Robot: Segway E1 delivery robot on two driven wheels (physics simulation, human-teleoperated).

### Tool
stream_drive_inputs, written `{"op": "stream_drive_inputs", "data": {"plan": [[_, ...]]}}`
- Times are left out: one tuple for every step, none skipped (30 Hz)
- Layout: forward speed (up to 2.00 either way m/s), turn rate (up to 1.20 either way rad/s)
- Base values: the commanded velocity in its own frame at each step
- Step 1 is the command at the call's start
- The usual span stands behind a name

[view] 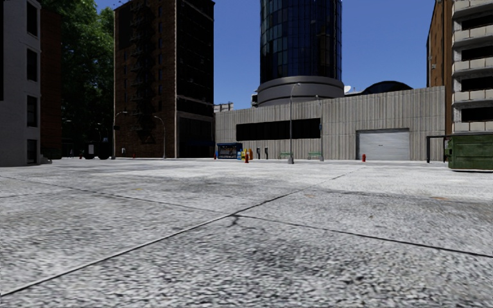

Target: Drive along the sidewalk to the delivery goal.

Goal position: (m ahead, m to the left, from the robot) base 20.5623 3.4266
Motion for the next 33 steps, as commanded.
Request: {"op": "stream_drive_inputs", "data": {"plan": [[1.99, 0.00], [1.99, 0.00], [1.99, 0.00], [1.99, 0.00], [1.99, 0.00], [1.99, 0.00], [1.99, 0.00], [1.99, 0.00], [1.99, 0.00], [1.99, 0.00], [1.99, 0.00], [1.99, 0.00], [1.99, 0.00], [1.99, 0.00], [1.99, 0.00], [1.99, 0.00], [1.99, 0.00], [1.99, 0.00], [1.99, 0.00], [1.99, 0.00], [1.99, 0.00], [1.99, 0.00], [1.99, 0.00], [1.99, 0.00], [1.99, 0.00], [1.99, 0.00], [1.99, 0.00], [1.99, 0.00], [1.99, 0.00], [1.99, 0.00], [1.99, 0.00], [1.99, 0.00], [1.99, 0.00]]}}
